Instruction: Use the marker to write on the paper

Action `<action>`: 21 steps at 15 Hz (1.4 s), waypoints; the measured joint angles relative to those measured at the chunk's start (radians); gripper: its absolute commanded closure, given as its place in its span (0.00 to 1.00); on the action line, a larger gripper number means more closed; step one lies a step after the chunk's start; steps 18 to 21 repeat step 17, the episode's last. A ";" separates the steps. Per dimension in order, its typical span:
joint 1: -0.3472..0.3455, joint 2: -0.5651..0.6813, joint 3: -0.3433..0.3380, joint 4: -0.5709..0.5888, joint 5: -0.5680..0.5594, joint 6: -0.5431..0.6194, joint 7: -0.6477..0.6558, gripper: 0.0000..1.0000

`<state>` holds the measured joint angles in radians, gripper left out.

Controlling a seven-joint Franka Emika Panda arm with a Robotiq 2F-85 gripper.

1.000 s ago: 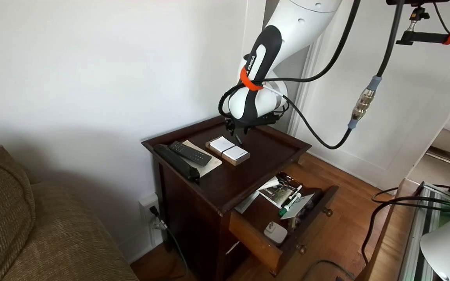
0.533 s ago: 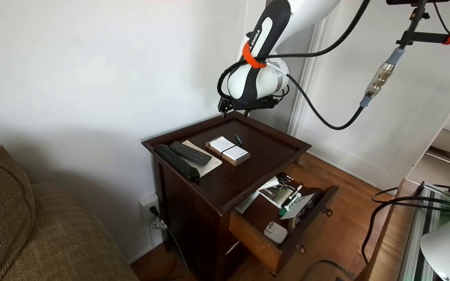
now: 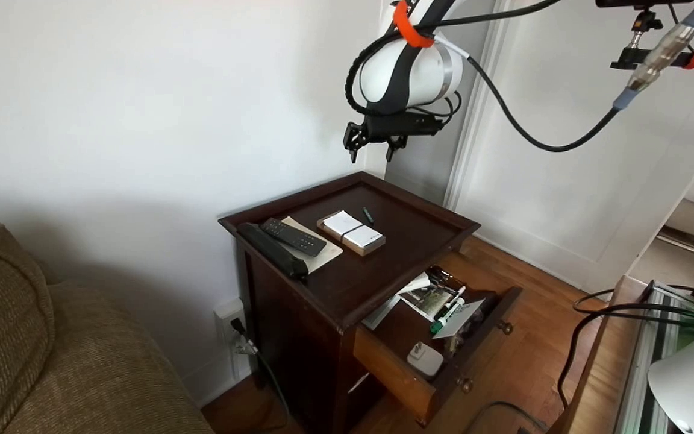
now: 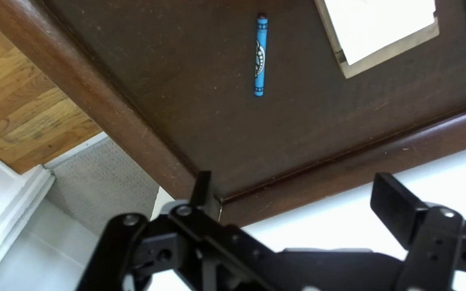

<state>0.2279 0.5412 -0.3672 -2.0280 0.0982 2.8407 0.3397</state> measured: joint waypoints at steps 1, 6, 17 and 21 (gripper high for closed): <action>-0.004 -0.019 0.000 -0.005 -0.010 -0.032 0.005 0.00; -0.044 -0.093 0.028 -0.027 -0.034 -0.141 0.018 0.00; -0.070 -0.133 0.048 -0.051 -0.046 -0.158 0.041 0.00; -0.070 -0.133 0.048 -0.051 -0.046 -0.158 0.041 0.00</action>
